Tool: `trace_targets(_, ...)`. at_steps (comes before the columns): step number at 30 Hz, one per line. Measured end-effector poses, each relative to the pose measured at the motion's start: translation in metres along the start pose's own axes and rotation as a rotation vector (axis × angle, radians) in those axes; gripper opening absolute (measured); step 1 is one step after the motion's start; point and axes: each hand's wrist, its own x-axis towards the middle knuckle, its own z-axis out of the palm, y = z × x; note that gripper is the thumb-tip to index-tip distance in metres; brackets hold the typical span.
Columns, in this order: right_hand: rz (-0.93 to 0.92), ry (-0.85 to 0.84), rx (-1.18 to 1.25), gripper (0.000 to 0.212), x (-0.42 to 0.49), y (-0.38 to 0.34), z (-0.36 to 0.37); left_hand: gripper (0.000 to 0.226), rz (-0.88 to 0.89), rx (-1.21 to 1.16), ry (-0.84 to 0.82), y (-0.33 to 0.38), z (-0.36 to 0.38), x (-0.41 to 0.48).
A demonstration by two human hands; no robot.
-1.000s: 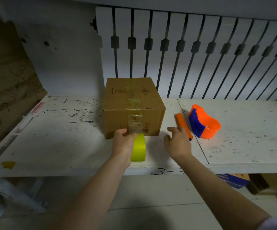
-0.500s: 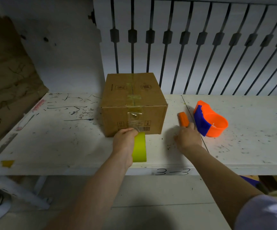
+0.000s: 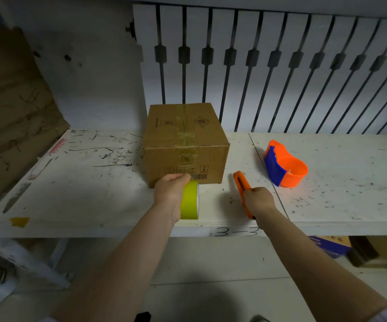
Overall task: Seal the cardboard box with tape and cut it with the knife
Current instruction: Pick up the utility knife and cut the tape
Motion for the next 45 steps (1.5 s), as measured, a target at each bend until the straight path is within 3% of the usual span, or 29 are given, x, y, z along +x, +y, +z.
trace_targets(4,-0.025,-0.11,0.486,0.033,-0.031,0.0,-0.007,0.013,-0.028,-0.032,-0.014,0.002,-0.001,-0.003)
trace_targets(7,-0.194,-0.148,0.571,0.035,-0.05,-0.006,-0.017,0.012,-0.057,-0.041,-0.045,0.003,-0.002,-0.002)
trace_targets(11,-0.385,-0.312,0.427,0.039,-0.069,-0.02,-0.03,0.012,-0.059,-0.032,-0.064,0.005,-0.007,-0.004)
trace_targets(14,-0.428,-0.461,0.209,0.052,-0.075,-0.031,-0.035,0.013,-0.051,-0.019,-0.06,0.007,-0.008,-0.006)
trace_targets(17,-0.486,-0.503,0.032,0.051,-0.077,-0.037,-0.038,0.013,-0.058,-0.008,-0.056,0.007,-0.008,-0.003)
trace_targets(20,-0.519,-0.467,-0.045,0.044,-0.075,-0.04,-0.038,0.006,-0.063,0.011,-0.055,0.007,-0.009,-0.002)
trace_targets(22,-0.519,-0.437,-0.057,0.039,-0.073,-0.041,-0.036,0.017,-0.057,0.004,-0.057,0.009,-0.009,-0.003)
trace_targets(30,-0.598,-0.338,-0.173,0.027,-0.066,-0.04,-0.031,0.021,0.003,0.055,-0.006,0.006,-0.008,0.0)
trace_targets(34,-0.62,-0.275,-0.223,0.025,-0.062,-0.041,-0.035,0.012,-0.042,0.046,-0.017,0.006,-0.007,0.001)
trace_targets(42,-0.734,-0.039,-0.573,0.026,-0.056,-0.048,-0.045,0.018,-0.106,-0.001,0.025,0.001,-0.005,0.007)
trace_targets(45,-0.8,0.029,-0.707,0.03,-0.055,-0.056,-0.049,0.031,-0.086,-0.015,0.033,-0.002,-0.004,0.011)
